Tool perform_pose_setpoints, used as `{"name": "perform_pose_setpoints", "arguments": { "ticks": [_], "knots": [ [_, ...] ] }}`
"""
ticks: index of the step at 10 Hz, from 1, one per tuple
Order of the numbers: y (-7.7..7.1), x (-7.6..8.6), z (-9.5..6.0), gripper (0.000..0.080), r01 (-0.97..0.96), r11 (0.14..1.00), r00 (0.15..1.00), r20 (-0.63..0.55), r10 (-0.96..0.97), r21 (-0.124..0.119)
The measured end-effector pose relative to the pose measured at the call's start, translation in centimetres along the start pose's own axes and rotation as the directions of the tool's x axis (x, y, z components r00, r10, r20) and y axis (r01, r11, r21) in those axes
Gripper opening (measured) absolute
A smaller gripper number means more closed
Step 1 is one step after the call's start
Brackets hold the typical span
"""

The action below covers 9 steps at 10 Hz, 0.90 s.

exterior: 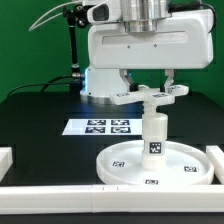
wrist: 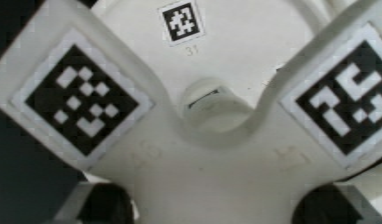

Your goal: Assemble round table

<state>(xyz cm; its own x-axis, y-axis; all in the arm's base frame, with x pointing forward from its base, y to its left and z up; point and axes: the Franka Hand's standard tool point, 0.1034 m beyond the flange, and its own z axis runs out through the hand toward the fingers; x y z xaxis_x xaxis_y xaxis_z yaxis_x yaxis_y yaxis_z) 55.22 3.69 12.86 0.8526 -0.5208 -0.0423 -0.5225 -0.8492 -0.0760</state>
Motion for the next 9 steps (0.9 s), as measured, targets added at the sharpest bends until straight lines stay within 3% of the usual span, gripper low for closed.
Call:
{"name": "perform_pose_setpoints", "arguments": {
  "ticks": [4, 5, 9],
  "knots": [
    [-0.1, 0.0, 0.0, 0.0445, 0.003, 1.0, 1.0, 0.0, -0.003, -0.001],
    [-0.7, 0.4, -0.1, 0.0445, 0.02, 1.0, 1.0, -0.002, -0.02, -0.001],
    [-0.9, 0.9, 0.9, 0.0445, 0.023, 1.0, 1.0, -0.007, -0.023, -0.01]
  ]
}}
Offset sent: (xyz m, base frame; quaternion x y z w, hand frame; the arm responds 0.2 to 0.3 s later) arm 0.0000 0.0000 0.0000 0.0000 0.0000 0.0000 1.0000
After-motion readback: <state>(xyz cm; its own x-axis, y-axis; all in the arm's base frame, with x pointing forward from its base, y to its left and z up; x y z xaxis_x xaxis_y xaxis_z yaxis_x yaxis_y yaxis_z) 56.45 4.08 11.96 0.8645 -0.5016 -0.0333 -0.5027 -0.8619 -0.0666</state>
